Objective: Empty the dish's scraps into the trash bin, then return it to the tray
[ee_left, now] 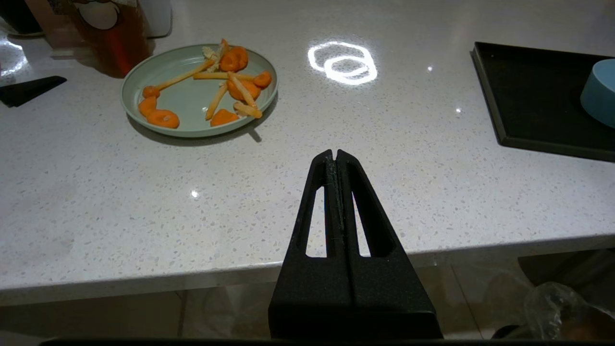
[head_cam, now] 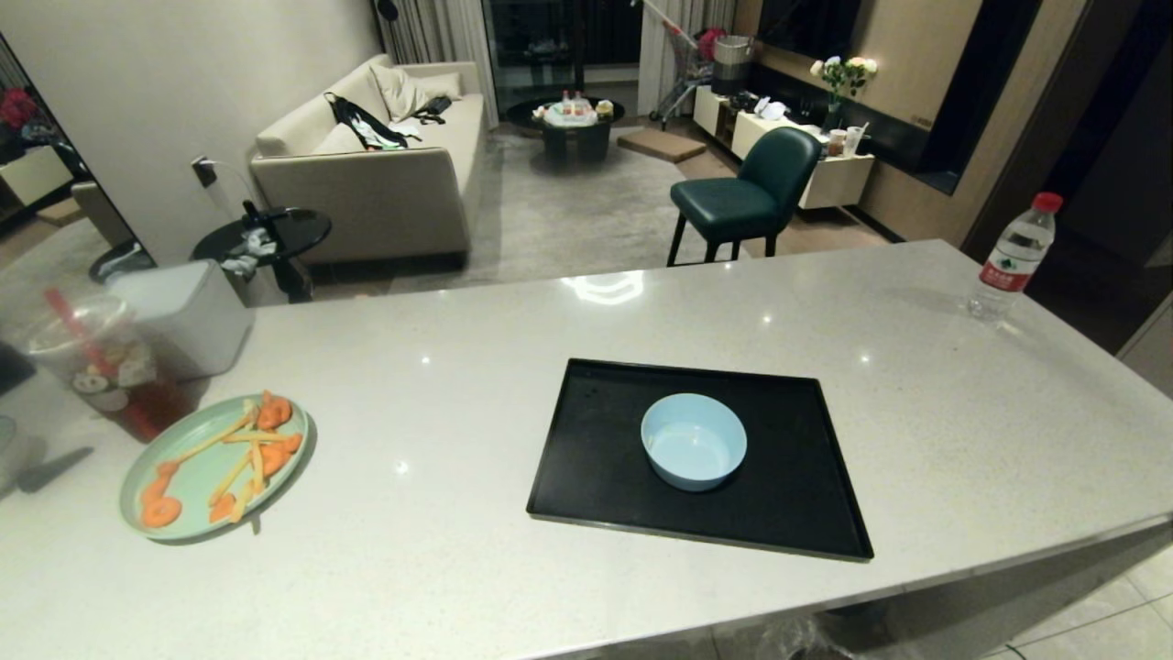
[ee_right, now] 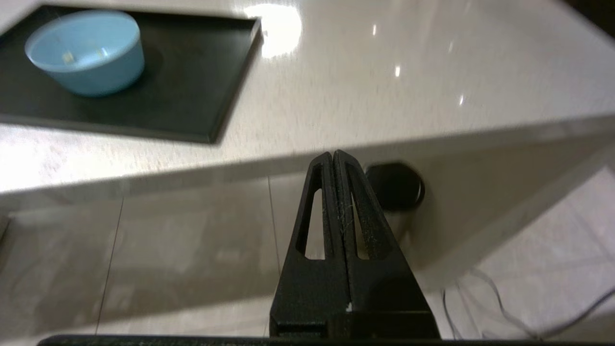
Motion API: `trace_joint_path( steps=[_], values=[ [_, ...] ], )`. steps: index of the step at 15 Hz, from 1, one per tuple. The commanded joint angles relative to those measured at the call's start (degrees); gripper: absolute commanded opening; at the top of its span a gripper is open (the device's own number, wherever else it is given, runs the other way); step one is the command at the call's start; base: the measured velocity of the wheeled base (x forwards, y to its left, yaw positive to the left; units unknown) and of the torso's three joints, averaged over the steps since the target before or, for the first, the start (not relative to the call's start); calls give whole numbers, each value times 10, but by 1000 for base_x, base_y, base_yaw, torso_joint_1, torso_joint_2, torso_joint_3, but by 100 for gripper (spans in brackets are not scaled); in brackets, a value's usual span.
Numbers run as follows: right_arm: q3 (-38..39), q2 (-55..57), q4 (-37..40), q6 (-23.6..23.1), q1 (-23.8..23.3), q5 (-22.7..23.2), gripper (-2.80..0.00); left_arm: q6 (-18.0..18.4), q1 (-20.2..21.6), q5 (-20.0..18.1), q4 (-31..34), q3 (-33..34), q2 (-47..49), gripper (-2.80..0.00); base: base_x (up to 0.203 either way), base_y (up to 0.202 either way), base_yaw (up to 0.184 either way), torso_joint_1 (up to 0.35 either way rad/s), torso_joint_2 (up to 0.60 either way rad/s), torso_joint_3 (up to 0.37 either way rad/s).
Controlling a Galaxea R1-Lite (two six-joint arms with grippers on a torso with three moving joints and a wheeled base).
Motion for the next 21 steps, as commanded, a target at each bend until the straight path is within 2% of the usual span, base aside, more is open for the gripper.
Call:
trace_joint_path(
  steps=[1, 21],
  values=[
    [0, -57, 1, -5, -2, 4, -280, 0, 0, 0, 0, 0, 1, -280, 0, 0, 0, 0, 0, 0],
    [0, -57, 4, 13, -2, 3, -280, 0, 0, 0, 0, 0, 1, -280, 0, 0, 0, 0, 0, 0]
  ],
)
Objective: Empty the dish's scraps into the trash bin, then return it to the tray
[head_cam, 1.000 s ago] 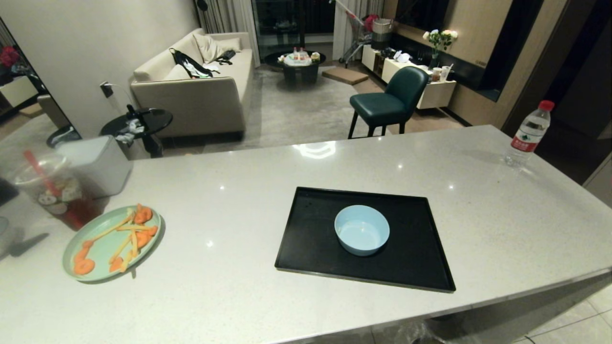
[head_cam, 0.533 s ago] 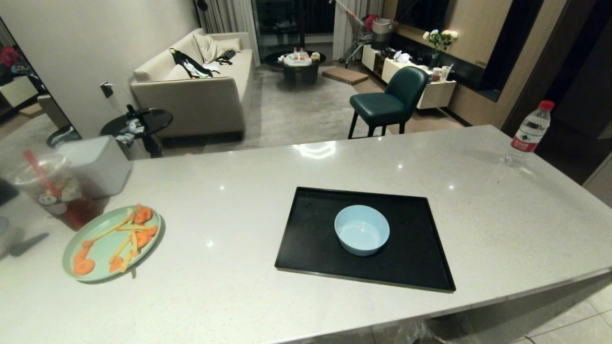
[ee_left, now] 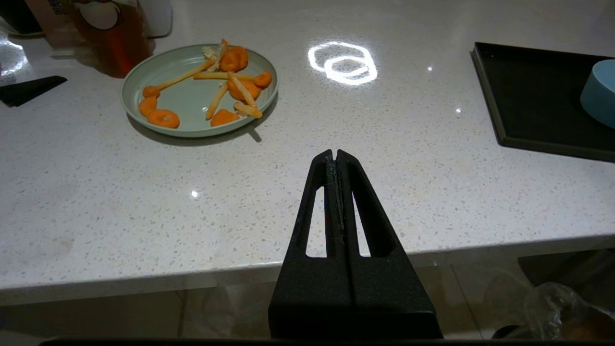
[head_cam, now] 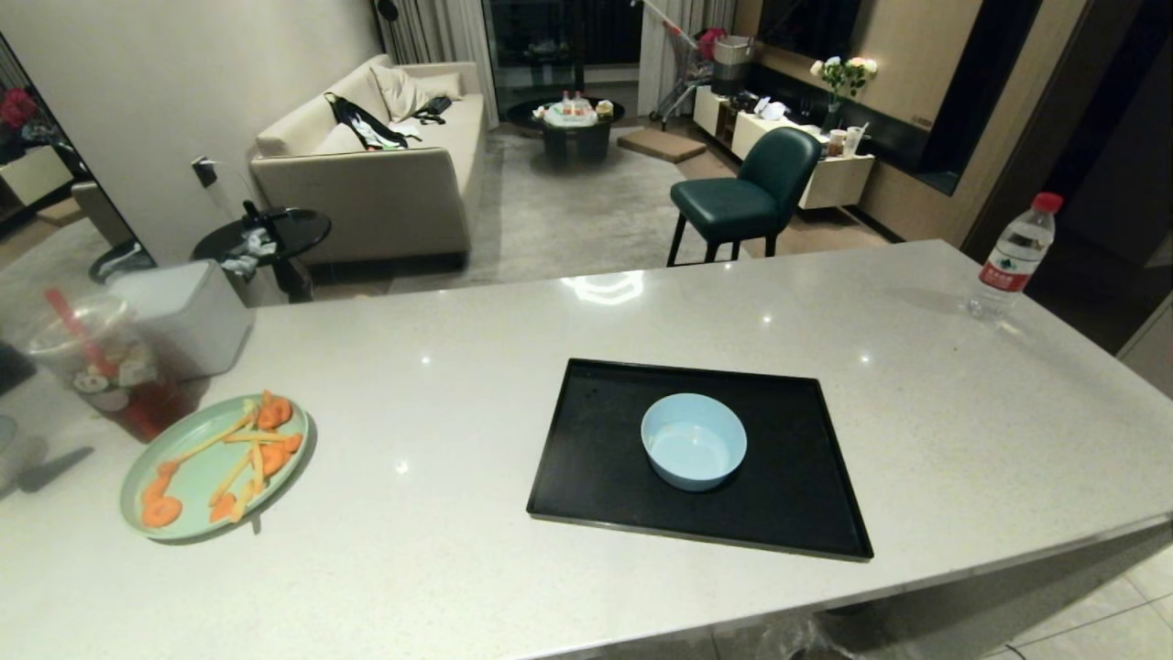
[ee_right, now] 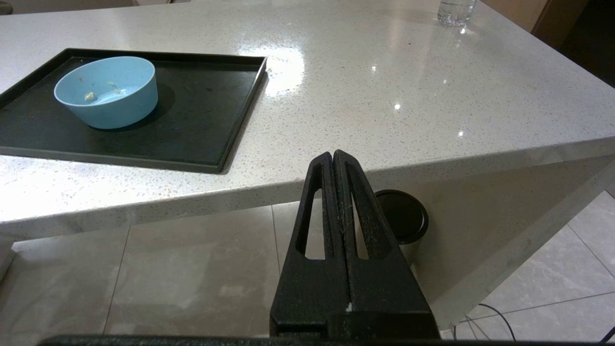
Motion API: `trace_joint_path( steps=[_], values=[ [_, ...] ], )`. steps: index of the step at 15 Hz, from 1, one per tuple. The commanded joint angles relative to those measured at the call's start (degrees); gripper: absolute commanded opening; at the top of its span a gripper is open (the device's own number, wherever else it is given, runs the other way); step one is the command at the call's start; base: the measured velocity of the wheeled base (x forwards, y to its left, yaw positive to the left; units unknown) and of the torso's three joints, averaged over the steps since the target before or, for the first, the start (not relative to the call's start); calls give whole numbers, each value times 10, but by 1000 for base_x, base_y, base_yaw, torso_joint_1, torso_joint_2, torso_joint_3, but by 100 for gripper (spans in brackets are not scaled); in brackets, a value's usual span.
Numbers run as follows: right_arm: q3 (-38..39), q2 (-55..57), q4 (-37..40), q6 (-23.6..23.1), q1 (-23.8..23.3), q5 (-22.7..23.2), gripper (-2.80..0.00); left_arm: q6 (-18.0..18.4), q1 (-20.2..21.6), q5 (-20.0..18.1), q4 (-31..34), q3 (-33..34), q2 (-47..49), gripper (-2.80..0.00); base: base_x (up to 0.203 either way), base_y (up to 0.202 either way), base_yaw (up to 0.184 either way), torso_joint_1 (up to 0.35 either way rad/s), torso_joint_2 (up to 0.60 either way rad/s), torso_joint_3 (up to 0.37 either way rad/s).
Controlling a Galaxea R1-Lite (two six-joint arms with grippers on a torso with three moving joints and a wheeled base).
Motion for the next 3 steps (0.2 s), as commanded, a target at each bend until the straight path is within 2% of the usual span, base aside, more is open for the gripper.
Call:
trace_joint_path(
  steps=[1, 3],
  values=[
    [0, 1, -5, -1, 0, 1, -280, -1, 0, 0, 0, 0, 1, -280, 0, 0, 0, 0, 0, 0],
    [0, 1, -5, -1, 0, 1, -280, -1, 0, 0, 0, 0, 1, -280, 0, 0, 0, 0, 0, 0]
  ],
)
